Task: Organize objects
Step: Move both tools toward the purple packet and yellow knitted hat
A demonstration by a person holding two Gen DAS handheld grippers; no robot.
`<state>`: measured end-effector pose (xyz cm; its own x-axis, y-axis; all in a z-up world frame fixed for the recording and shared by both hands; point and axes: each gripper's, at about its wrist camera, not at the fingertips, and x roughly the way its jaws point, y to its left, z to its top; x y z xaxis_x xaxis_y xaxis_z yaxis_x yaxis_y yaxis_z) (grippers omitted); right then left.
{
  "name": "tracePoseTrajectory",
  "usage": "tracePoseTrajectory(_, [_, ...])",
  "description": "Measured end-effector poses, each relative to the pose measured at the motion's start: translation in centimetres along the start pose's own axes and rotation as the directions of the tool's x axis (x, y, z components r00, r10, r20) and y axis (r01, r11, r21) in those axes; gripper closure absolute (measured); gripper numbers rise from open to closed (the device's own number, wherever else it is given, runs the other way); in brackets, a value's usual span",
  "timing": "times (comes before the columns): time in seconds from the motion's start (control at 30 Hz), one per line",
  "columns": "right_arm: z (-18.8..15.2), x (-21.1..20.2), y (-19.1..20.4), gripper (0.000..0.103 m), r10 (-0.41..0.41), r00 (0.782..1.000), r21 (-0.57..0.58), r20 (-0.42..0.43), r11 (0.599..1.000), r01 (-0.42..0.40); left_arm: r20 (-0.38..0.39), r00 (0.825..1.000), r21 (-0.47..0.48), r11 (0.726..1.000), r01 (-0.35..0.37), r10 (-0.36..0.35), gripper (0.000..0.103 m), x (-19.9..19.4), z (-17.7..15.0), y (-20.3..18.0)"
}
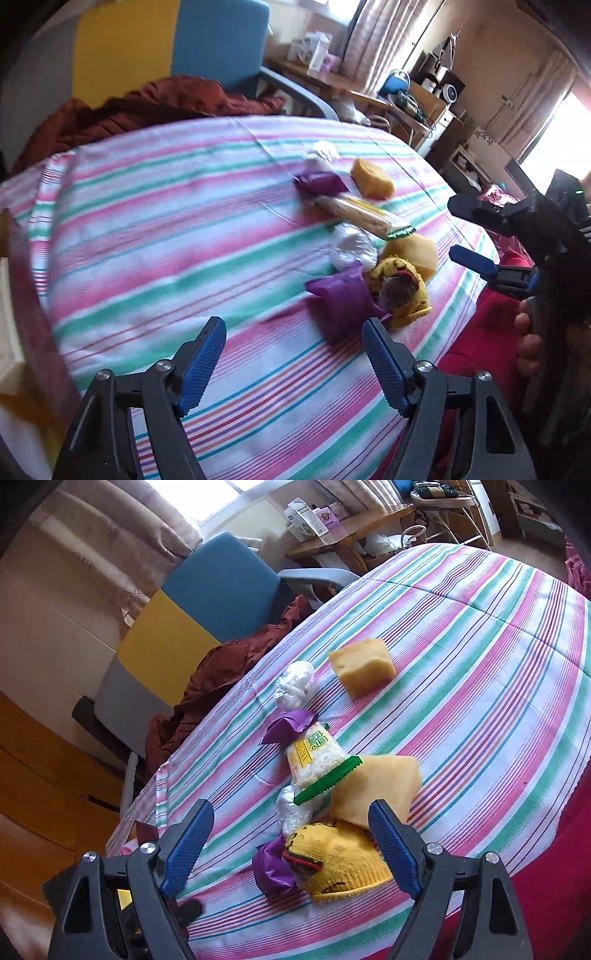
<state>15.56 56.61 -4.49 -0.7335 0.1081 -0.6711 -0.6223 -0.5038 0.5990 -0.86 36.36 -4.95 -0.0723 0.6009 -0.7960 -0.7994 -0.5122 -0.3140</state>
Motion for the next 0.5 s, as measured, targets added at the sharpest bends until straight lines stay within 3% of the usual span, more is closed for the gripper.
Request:
tracePoseTrajectory(0.3, [0.1, 0.4, 0.3, 0.016, 0.015, 1.000, -0.011, -0.021, 1.000, -0.015, -0.066, 0.997, -0.007, 1.000, 0.030, -0.031, 0.030, 5.3, 2.2, -2.4])
tracePoseTrajectory(0.37, [0.1, 0.5, 0.3, 0.016, 0.013, 1.000, -0.010, -0.026, 1.000, -0.013, -0.090, 0.996, -0.009, 1.000, 0.016, -0.017, 0.041, 6.8, 2.4, -2.4])
tracePoseTrajectory(0.43, [0.1, 0.6, 0.2, 0.016, 0.012, 0.999, -0.009, -0.030, 1.000, -0.012, -0.093, 0.996, -0.022, 1.000, 0.008, -0.010, 0.066, 7.6, 2.3, -2.0])
tracePoseTrajectory(0.5, [0.1, 0.7, 0.3, 0.016, 0.015, 0.999, -0.010, -0.034, 1.000, -0.016, -0.070, 0.998, 0.001, 1.000, -0.004, 0.004, 0.067, 7.3, 2.0, -1.9])
